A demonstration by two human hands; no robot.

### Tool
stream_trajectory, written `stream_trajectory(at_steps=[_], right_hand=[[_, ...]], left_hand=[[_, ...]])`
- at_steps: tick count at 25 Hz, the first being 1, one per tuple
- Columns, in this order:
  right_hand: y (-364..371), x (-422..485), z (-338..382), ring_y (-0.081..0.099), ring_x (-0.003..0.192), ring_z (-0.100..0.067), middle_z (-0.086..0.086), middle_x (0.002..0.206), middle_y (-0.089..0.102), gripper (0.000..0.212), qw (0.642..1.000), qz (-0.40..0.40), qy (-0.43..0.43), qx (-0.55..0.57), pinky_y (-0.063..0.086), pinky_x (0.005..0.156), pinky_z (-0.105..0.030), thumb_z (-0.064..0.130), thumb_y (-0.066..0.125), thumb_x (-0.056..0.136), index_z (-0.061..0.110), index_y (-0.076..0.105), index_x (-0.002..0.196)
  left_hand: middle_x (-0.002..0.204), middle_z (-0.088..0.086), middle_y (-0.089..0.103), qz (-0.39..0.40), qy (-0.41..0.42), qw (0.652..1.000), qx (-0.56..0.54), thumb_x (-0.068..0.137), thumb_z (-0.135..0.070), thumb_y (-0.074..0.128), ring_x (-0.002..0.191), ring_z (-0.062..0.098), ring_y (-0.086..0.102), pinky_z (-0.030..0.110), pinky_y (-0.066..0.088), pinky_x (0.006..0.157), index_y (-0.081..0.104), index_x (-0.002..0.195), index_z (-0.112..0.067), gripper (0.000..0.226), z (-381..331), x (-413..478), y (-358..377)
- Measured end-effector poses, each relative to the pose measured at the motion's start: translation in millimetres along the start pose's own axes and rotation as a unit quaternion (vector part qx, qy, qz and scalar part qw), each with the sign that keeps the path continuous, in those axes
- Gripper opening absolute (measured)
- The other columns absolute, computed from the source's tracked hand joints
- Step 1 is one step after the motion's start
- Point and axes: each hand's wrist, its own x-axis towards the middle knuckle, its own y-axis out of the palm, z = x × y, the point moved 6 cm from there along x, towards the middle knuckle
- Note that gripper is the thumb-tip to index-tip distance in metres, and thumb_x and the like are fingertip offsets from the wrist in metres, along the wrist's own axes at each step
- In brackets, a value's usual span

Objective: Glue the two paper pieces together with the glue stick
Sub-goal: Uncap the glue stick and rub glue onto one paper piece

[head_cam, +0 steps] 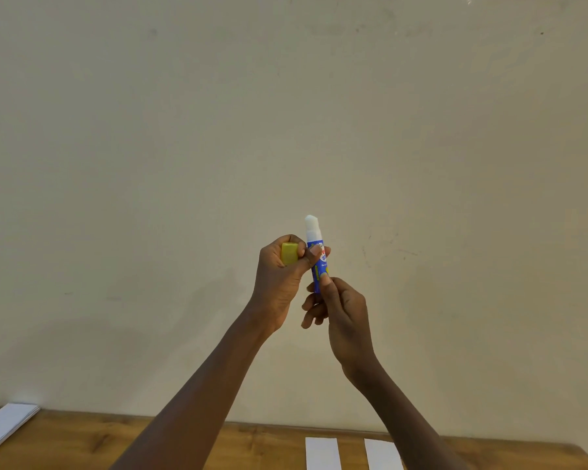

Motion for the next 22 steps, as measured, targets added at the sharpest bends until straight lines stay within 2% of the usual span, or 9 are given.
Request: stream_trajectory(at_steps=[2,5,8,9,13,17,19,20,22], right_hand=[[2,-1,-4,0.057,0.043,-0.005,-0.003,0.066,0.061,0.025,0.999,0.02,0.016,0.02,0.042,0.045,-0.012,0.017,0.036,0.094,0.017,0.057,0.08],[-2,-5,-9,0.06,0.055,-0.006,-0.001,0.082,0.062,0.019,0.999,0.01,0.018,0.035,0.046,0.051,-0.014,0.024,0.046,0.089,0.015,0.054,0.103],[-9,-11,-10,0.062,0.059,-0.007,-0.003,0.087,0.061,0.031,0.999,-0.015,-0.004,0.049,0.048,0.054,-0.013,0.023,0.06,0.081,0.024,0.044,0.107],[-11,-12,-12,0.063,0.058,-0.009,-0.005,0.083,0.061,0.033,0.999,-0.02,-0.017,0.044,0.05,0.056,-0.014,0.018,0.062,0.081,0.028,0.041,0.104],[-16,-24,-41,0.068,0.066,-0.024,-0.012,0.089,0.062,0.034,0.999,-0.018,-0.026,-0.012,0.057,0.064,-0.026,0.012,0.057,0.085,0.033,0.036,0.101],[-20,-41,-97,0.065,0.067,-0.017,0.01,0.09,0.059,0.028,0.998,-0.02,-0.003,-0.058,0.056,0.063,-0.02,0.011,0.048,0.09,0.033,0.041,0.104],[-24,-52,-137,0.064,0.073,-0.018,0.008,0.096,0.058,0.032,0.997,-0.034,0.021,-0.072,0.054,0.064,-0.014,0.008,0.044,0.091,0.037,0.043,0.105],[-27,-60,-161,0.064,0.076,-0.02,0.002,0.099,0.057,0.032,0.995,-0.047,0.037,-0.081,0.053,0.066,-0.013,0.006,0.042,0.092,0.035,0.045,0.105],[-34,-80,-209,0.064,0.078,-0.021,-0.009,0.1,0.054,0.028,0.987,-0.081,0.072,-0.123,0.053,0.069,-0.014,0.001,0.04,0.092,0.02,0.054,0.106]], left_hand=[[0.091,0.009,0.067,-0.001,-0.003,1.0,0.005,0.083,-0.009,0.057,0.073,0.005,0.069,0.016,0.055,0.069,0.045,0.066,-0.013,0.021,3,-2,0],[0.087,0.008,0.068,-0.008,-0.009,1.0,0.011,0.081,-0.009,0.059,0.076,0.01,0.07,0.019,0.055,0.071,0.045,0.065,-0.014,0.023,8,-7,-2],[0.095,0.027,0.065,-0.029,-0.055,0.998,0.023,0.079,-0.015,0.063,0.091,0.035,0.066,0.041,0.055,0.078,0.046,0.065,-0.015,0.022,26,-16,-4],[0.097,0.029,0.065,-0.028,-0.074,0.997,0.02,0.08,-0.017,0.062,0.091,0.039,0.065,0.042,0.055,0.074,0.047,0.066,-0.015,0.021,34,-21,-2],[0.076,0.008,0.067,-0.028,-0.15,0.988,-0.012,0.082,-0.02,0.061,0.063,0.019,0.065,0.025,0.052,0.047,0.048,0.066,-0.015,0.021,76,-37,-1],[0.07,0.011,0.058,-0.027,-0.232,0.972,-0.016,0.082,-0.019,0.061,0.055,0.015,0.061,0.023,0.05,0.045,0.05,0.067,-0.015,0.019,137,-54,-3],[0.071,0.011,0.058,-0.027,-0.281,0.959,-0.037,0.082,-0.019,0.061,0.062,0.018,0.061,0.024,0.052,0.051,0.051,0.068,-0.014,0.018,176,-66,-7],[0.076,0.013,0.059,-0.035,-0.31,0.949,-0.043,0.081,-0.02,0.062,0.07,0.021,0.062,0.028,0.054,0.06,0.052,0.069,-0.014,0.017,200,-75,-10],[0.091,0.016,0.063,-0.064,-0.368,0.927,-0.027,0.08,-0.024,0.064,0.091,0.027,0.061,0.036,0.051,0.079,0.053,0.073,-0.015,0.015,246,-96,-22]])
